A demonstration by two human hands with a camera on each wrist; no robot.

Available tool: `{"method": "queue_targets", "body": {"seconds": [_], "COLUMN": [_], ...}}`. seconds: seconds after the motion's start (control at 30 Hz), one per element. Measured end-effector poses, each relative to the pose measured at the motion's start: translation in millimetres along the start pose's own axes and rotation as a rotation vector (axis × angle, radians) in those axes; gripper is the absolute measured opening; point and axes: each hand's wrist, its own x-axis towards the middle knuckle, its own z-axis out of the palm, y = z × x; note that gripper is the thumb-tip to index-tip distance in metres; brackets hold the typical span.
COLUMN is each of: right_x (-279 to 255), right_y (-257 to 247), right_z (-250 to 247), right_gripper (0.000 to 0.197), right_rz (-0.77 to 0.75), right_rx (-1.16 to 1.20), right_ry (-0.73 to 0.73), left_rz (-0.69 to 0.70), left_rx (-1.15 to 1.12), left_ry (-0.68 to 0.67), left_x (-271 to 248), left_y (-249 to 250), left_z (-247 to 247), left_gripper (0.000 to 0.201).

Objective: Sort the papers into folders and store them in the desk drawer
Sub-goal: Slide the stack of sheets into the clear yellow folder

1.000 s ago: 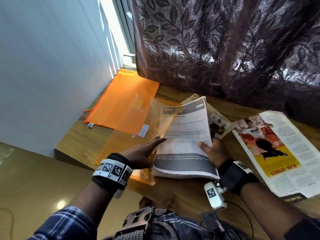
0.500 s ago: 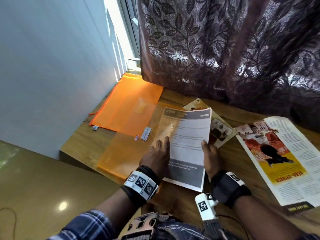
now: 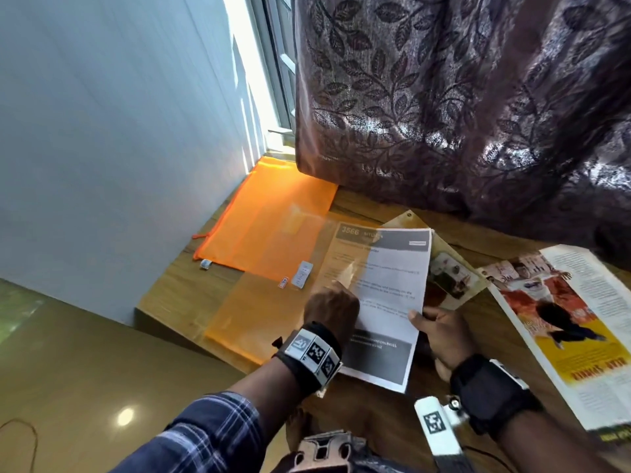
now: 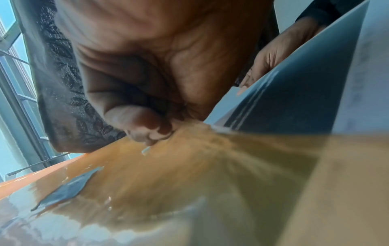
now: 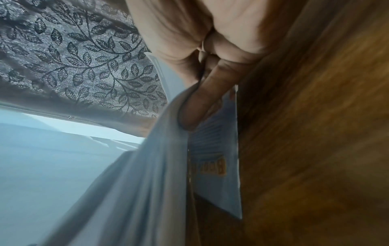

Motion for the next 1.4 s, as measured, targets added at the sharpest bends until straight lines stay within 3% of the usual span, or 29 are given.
{"method": "queue_targets", "body": {"seconds": [0.2,0.37,0.57,0.63,0.77,0.9,1.0,1.2,1.3,1.33,1.4], "right_x": [-7,-6,2,1,-8,-13,-16,-22,-9,-2,11], "right_y": [-9,-18,-19,-20,-22,-15,-17,-34,-32,-29,-22], "right_z": [36,66,82,85,75,59,57,84,98,100,103], "right_gripper": [0.013,0.009,0.008,0.019,0.007,0.009,0.012,0.009,0.014,0.018,0.024], "right_rz": [-0.048,-0.09,-0.092,-0.08,-0.107,-0.085,-0.058,-0.049,0.147,0.256,0.335], "right_rx": [-0.005,-0.1,-0.244,-0.234,-0.32,-0.298,-0.237,-0.023,0.315,0.404,0.468], "right_ry": [-0.044,-0.109,-0.067,-0.038,0.062,0.21,0.245,0.075,-0.017,-0.002,0.088], "left_rz": [0.046,0.093,0.16,0.159,0.173,0.185,0.214,0.247,0.298,0.314,0.315], "left_rx": [-0.035,-0.144,-0.224,-0.248,-0.24,-0.176,-0.172,-0.186,-0.181,-0.183,-0.174], "left_ry": [0.099,0.038,0.13,0.138,0.155,0.14,0.146,0.123,0.158,0.161,0.163], "left_x": [4,5,4,3,-1,0,2,8,10,10,11], "left_y": [3,3,-2,-8,-17,-20,-18,-11,-13,-14,-17], "left_z": [-4,-7,-5,-7,-15,-15,-11,-4,-3,-3,-2], "left_gripper": [0.015,0.008,0.031,0.037,0.029,0.039,0.041,0.041,0.038,0.038,0.04]}}
